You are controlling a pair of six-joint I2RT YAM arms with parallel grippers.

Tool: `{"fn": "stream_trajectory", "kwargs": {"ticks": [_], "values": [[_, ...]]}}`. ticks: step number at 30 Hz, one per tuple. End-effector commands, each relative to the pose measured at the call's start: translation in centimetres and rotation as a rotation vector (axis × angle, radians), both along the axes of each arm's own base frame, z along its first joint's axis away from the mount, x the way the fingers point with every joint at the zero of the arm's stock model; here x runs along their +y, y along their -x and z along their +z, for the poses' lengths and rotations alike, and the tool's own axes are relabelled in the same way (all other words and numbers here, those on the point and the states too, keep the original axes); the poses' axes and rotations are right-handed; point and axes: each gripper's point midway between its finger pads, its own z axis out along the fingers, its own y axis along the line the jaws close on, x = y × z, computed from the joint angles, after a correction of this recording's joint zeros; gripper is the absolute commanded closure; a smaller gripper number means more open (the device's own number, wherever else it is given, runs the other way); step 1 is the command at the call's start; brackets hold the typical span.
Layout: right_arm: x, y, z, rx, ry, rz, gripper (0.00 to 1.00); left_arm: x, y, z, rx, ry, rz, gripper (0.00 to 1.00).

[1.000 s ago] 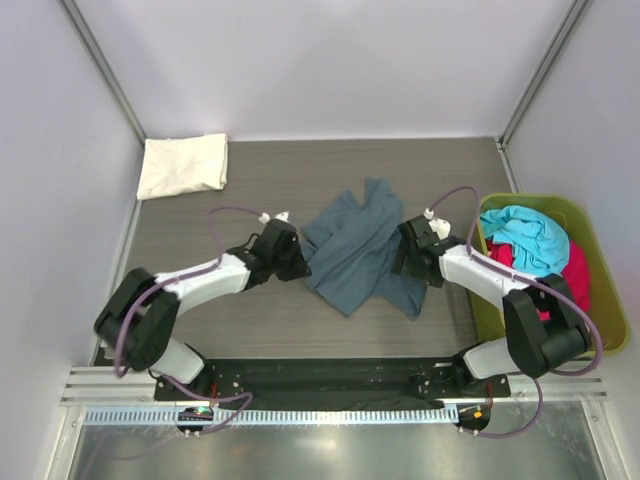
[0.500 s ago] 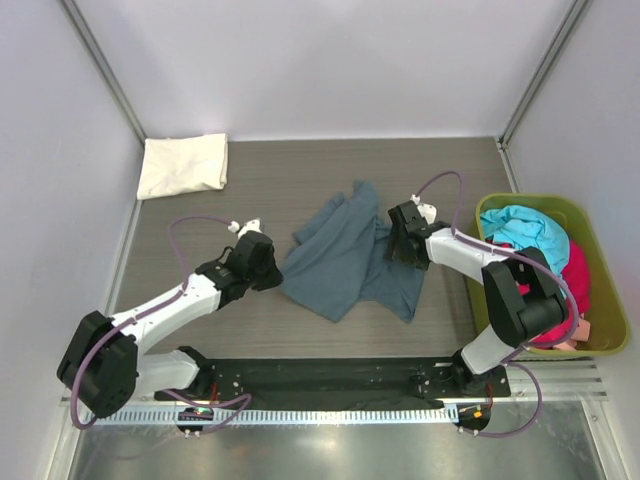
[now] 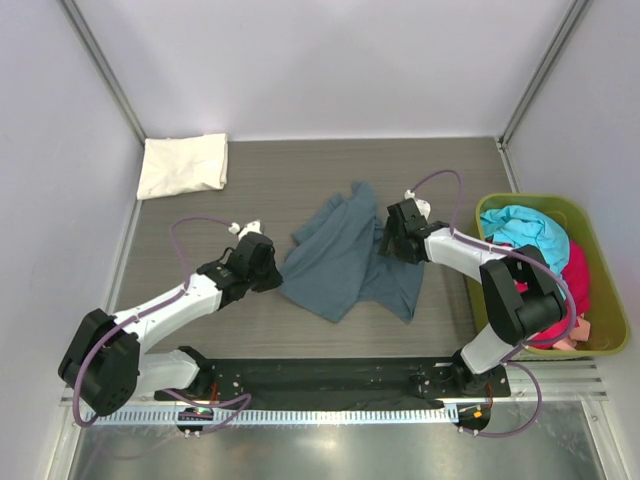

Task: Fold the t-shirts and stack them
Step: Flatten the tshirt out

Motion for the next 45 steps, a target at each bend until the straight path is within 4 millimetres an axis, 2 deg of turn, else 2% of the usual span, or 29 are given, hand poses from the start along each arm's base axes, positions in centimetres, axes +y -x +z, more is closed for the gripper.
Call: {"fn": "stream_trajectory", "kwargs": {"ticks": [1,7,9,15,20,24,30,35,39,43,45], "values": [[0.5,-0.7,0.2,-0.027,-0.010,0.019,0.44,0.1,-0.6,0.0,-0.026,0.003,0.018,1.00],[0.0,0.2,-1.4,0.015,0.006,0.017,0.66,0.2,-0.6,-0.4,-0.022,-0.004,0.021,1.00],[-0.1,0.3,-1.2,0.008,0.008,0.012,0.74,0.2,-0.6,-0.4,-0.021,-0.005,0.021,1.00],[-1.4,0.6,-0.1,-0.014,0.054,-0.028,0.84,0.2,-0.7,-0.4,-0.024,-0.007,0.024,1.00],[-2.1,1.0,1.7,-0.040,0.067,-0.044,0.85,0.4,-0.9,0.1,-0.033,-0.006,0.034,1.00],[-2.0,1.6,2.1,-0.045,0.044,-0.040,0.81,0.4,-0.9,0.4,-0.037,-0.006,0.036,1.00],[-1.6,2.6,1.2,-0.022,0.013,-0.020,0.80,0.5,-0.8,0.2,-0.031,-0.004,0.041,1.00],[-0.4,2.2,0.8,-0.023,-0.032,0.015,0.66,0.5,-0.7,-0.1,-0.026,-0.004,0.042,1.00],[0.4,1.5,1.6,-0.044,-0.059,0.029,0.58,0.7,-0.5,-0.3,-0.022,-0.006,0.043,1.00],[1.0,0.8,2.1,-0.056,-0.069,0.039,0.57,0.7,-0.4,-0.2,-0.024,-0.003,0.047,1.00],[1.1,0.7,1.7,-0.045,-0.064,0.040,0.57,0.7,-0.4,-0.3,-0.023,-0.004,0.047,1.00]]}}
